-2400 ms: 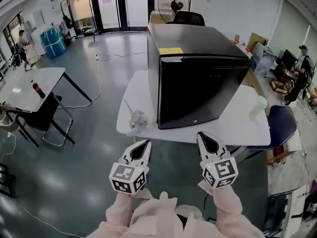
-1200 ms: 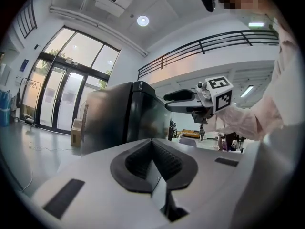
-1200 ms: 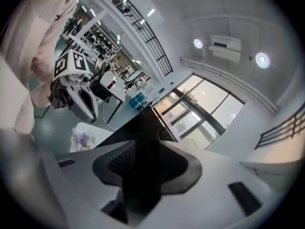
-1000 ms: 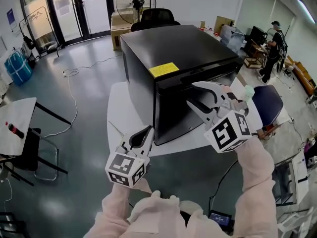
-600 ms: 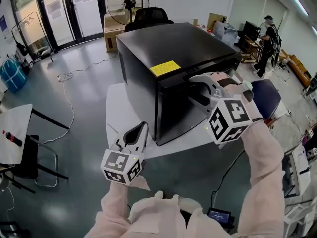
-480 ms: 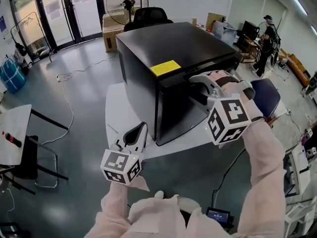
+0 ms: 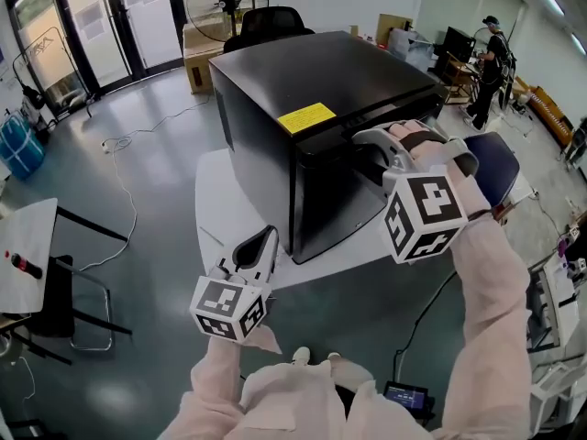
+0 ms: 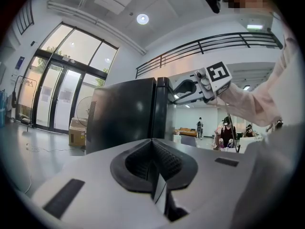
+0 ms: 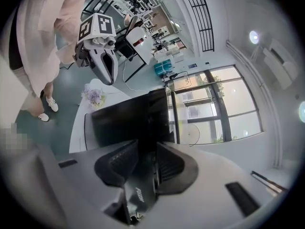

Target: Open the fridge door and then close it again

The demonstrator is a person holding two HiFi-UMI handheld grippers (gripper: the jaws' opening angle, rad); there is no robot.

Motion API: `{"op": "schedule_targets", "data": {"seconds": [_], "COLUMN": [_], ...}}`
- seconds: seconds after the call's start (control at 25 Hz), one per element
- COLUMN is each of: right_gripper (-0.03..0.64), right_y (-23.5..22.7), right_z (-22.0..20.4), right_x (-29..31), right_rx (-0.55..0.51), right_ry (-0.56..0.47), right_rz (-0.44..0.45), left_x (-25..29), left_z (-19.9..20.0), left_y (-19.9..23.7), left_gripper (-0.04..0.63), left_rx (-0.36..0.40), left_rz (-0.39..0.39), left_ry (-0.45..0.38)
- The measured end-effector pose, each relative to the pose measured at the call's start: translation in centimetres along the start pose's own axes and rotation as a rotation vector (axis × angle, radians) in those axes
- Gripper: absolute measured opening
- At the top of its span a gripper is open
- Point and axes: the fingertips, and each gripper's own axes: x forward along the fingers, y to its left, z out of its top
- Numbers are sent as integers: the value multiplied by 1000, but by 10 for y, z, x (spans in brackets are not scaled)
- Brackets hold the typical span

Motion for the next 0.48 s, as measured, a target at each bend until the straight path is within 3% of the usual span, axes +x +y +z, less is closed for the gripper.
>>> {"op": "schedule_targets", "data": {"seconds": [0.48], "right_gripper": [118], "right_y": [1], "right_z": [-8], "right_x": [-2], "right_rx": [22], "right_ry": [25], "right_rz": [-4], "left_x": [5], "left_z": [-5], "left_y": [-17], "left_gripper": [11], "left_rx": [-22], "left_rz": [-40], "left_ry": [0]}}
